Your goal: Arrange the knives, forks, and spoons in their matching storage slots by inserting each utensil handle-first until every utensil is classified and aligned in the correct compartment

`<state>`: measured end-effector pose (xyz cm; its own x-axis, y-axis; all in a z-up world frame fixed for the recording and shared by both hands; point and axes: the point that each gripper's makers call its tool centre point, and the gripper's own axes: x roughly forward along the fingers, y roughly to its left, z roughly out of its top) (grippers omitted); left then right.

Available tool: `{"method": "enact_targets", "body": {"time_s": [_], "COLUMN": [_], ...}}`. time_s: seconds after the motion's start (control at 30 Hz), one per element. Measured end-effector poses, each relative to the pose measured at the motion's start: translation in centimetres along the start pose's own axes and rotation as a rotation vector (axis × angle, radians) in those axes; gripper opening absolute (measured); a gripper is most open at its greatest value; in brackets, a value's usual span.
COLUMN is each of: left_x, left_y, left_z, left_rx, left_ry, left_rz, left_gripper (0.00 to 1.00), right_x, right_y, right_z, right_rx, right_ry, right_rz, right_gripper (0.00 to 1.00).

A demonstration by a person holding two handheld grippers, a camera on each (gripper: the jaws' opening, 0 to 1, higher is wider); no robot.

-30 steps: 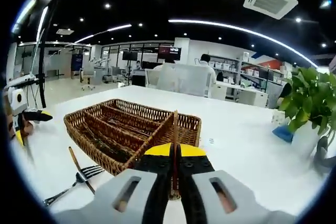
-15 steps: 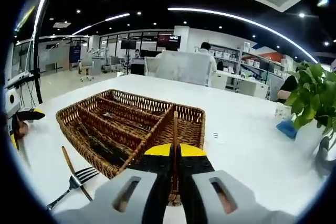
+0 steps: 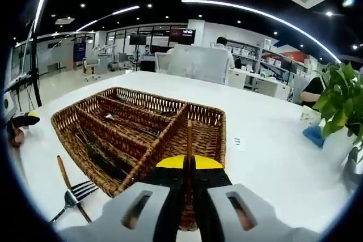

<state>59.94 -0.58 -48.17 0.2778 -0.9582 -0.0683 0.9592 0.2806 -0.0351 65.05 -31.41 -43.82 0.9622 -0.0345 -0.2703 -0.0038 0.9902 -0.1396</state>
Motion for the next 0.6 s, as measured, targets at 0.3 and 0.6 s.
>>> {"method": "enact_targets", "body": {"time_s": [0.3,0.6], "left_x": [-0.2,0.1], "left_y": [-0.3,-0.1], "left_z": [0.1,0.1], "left_rx": [-0.003,-0.004], "left_ry": [-0.006,-0.005], "left_rz": [-0.001,-0.005], "left_gripper": [1.0,1.0], "right_x": [4.2,5.9], "right_y": [-0.1,-0.2], "right_z": [-1.9,-2.1], "right_rx": [0.004,-0.011], "right_ry": [0.119,0.152], "right_rz": [-0.017,-0.008], "right_gripper": [0.01,0.01]}}
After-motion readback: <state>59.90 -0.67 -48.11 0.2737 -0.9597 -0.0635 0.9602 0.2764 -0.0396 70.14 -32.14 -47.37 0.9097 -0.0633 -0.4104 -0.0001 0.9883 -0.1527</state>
